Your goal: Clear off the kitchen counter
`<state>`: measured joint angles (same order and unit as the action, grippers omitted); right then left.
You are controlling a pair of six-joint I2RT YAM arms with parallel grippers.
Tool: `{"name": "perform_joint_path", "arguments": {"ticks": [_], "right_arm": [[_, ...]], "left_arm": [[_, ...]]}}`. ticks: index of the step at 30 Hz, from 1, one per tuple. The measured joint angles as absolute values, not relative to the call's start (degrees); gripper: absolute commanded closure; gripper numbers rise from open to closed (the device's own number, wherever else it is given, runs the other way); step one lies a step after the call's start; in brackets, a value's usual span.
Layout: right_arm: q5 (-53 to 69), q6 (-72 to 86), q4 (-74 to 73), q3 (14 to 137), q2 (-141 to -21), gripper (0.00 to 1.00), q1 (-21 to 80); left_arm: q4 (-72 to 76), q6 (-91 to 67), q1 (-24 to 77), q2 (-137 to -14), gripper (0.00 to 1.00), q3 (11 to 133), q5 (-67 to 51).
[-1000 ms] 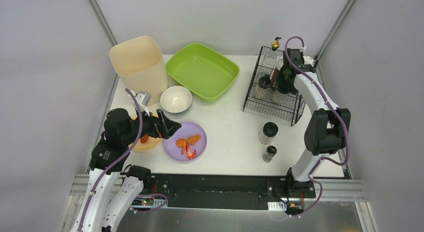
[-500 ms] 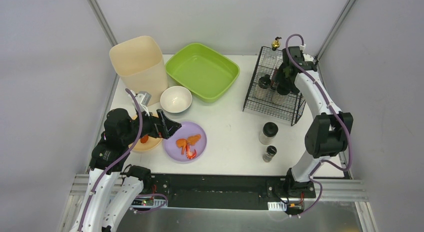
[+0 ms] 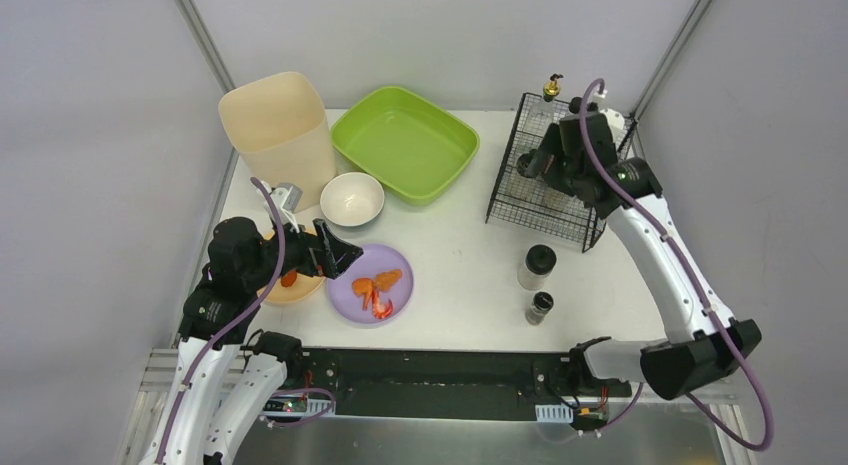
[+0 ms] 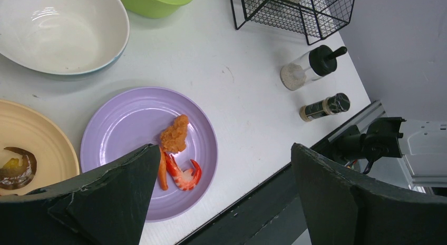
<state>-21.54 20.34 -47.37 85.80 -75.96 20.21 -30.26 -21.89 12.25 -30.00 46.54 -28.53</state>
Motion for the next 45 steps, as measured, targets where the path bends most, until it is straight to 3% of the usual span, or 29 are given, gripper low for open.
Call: {"name": "perform_joint_path", "arguments": {"ticks": [12,34,45], "right_arm": [[-21.4,20.6,-48.8,67.0,-69.8,0.11,30.8],[-22.5,25.1,-44.1,53.6,-69.4,0.07,31.1],[-21.6,26.7,-41.4,50.2,-69.5,0.16,31.0]], "left_arm": [[-30.3,-21.9,12.3,-30.0,0.00,46.5,-28.5],[-30.3,-21.9,12.3,-30.4,0.00,46.5,-28.5],[-30.3,-21.9,12.3,-30.4,0.00,46.5,-28.5]]}}
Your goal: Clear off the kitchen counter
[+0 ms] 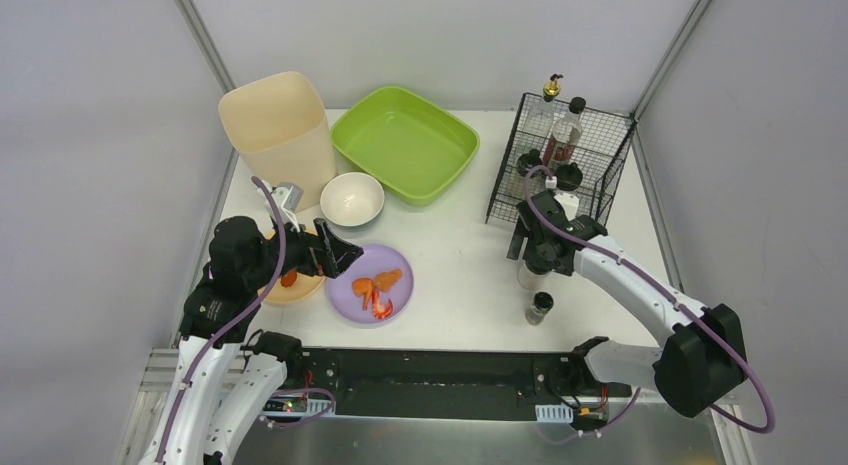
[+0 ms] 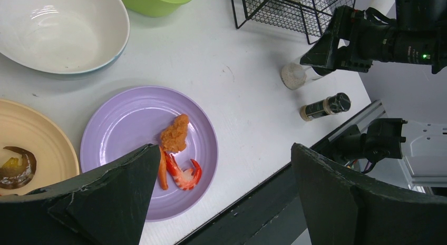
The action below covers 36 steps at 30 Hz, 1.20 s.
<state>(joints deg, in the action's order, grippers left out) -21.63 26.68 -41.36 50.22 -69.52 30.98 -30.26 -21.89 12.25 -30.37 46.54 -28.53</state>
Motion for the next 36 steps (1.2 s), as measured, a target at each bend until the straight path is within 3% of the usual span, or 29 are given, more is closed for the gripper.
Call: {"name": "perform_joint_path", "arguments": {"ticks": [5,13,16,36], "right_arm": [[-21.5,27.0,-40.8,50.1,-69.6,0.30,30.9],[-20.6,27.0,-40.2,50.4,-69.9,0.66,30.9],[-19.9,27.0,-40.5,51.0,-70.2,0.76,31.0],[-21.7,24.9,-47.8,76.6,-73.3,0.79,31.6]], "left_arm": [[-30.3,-21.9,12.3,-30.4,0.00,46.5,-28.5],[-30.3,-21.9,12.3,-30.4,0.00,46.5,-28.5],[-30.3,-21.9,12.3,-30.4,0.00,46.5,-28.5],[-30.3,-21.9,12.3,-30.4,0.00,46.5,-28.5]]}}
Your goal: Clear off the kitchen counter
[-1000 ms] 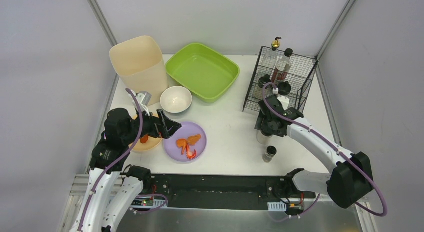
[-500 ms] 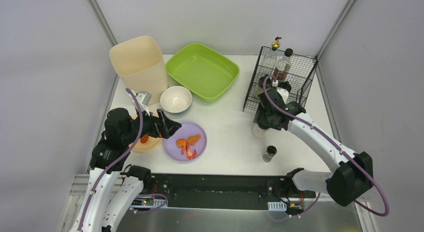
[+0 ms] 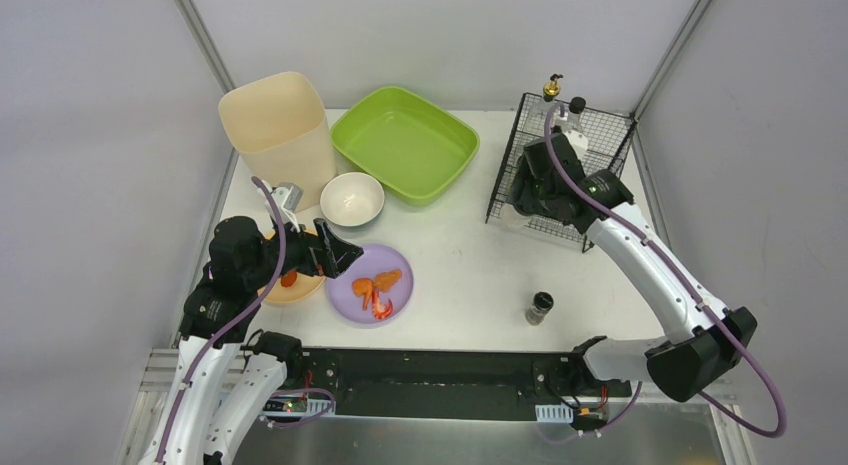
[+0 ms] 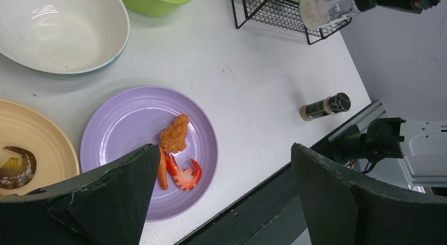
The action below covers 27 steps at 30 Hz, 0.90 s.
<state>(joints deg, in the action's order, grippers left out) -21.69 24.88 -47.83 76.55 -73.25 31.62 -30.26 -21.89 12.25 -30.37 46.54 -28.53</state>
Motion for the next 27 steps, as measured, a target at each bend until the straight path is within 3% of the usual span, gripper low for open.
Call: {"name": "perform_joint_path", "arguments": {"ticks": [10,27], "right_arm": [[-23.8,23.3,-49.5,86.0,-80.4,0.79,31.3],[-23.1,22.9,-45.5,88.8,-89.5,0.81,25.5]], "left_arm": [[-30.3,-21.9,12.3,-30.4,0.00,46.5,-28.5],[-30.3,-21.9,12.3,-30.4,0.00,46.5,-28.6]]}}
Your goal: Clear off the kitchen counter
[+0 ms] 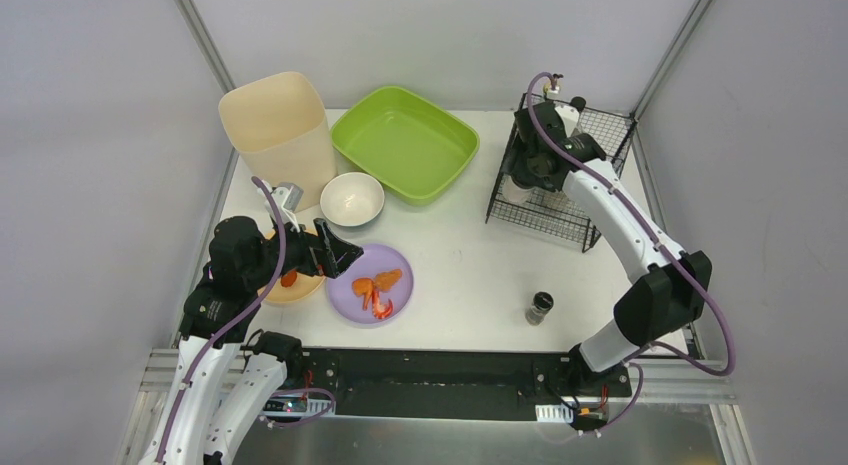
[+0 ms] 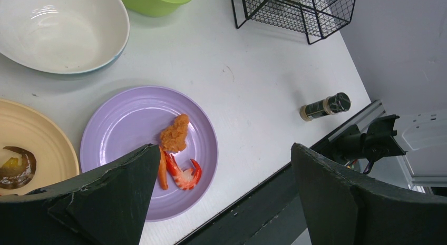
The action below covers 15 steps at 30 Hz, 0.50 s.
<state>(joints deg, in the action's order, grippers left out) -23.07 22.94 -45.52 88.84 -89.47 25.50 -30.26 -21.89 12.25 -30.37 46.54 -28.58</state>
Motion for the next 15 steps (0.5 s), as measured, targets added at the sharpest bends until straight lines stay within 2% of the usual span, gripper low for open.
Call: {"name": "perform_joint_path", "arguments": {"ticks": [15], "right_arm": [[-22.0,23.0,-43.8,89.1,-96.1,0.80,24.8]], "left_arm": [[-30.3,-21.9,11.9,-30.4,0.00,46.5,-28.6]]}}
